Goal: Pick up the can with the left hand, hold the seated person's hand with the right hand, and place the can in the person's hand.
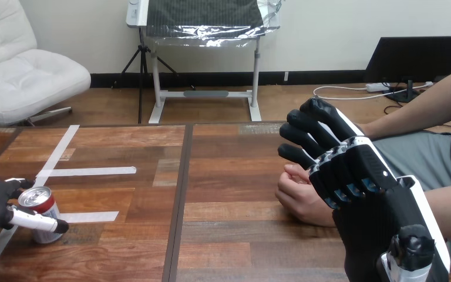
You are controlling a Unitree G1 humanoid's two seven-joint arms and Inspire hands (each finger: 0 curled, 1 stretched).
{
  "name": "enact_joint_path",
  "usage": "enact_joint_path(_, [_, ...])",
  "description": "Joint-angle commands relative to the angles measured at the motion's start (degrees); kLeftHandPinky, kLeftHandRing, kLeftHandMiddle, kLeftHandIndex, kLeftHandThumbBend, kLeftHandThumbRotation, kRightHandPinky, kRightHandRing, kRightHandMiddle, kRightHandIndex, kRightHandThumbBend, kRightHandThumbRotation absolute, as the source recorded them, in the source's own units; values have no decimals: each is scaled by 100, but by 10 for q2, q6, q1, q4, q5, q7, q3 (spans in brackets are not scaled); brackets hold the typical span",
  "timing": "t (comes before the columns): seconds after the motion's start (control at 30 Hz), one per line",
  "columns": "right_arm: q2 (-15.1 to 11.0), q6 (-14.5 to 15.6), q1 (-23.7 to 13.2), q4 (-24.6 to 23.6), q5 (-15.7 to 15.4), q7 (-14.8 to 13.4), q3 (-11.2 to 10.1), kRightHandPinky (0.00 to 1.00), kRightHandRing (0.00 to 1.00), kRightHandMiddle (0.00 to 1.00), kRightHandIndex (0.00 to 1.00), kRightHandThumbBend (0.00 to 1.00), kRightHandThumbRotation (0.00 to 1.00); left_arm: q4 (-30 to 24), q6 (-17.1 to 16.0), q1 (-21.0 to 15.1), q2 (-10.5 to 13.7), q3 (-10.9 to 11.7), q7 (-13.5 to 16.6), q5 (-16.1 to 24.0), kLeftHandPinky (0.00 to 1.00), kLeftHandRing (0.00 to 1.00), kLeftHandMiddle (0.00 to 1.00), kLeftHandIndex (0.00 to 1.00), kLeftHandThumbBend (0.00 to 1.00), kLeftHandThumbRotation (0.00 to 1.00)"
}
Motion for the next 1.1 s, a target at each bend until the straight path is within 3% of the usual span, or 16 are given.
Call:
enact_joint_path(0.0, [3, -6, -20, -17, 3, 0, -2, 85, 88, 88, 89, 99, 86, -36, -11, -15, 23, 2, 3, 8, 73, 83, 87, 88, 87, 8])
enact_joint_path(0.43, [4, -5, -21, -16, 5, 0, -2, 86, 88, 89, 89, 99, 85, -50, 10, -10, 22, 5, -7, 2, 74, 85, 89, 87, 86, 6])
enact_joint_path(1.07, [5, -5, -19, -18, 6, -1, -1, 86, 88, 89, 89, 98, 84, -46, 16, -11, 15, -7, 16, 20, 68, 82, 86, 86, 84, 0])
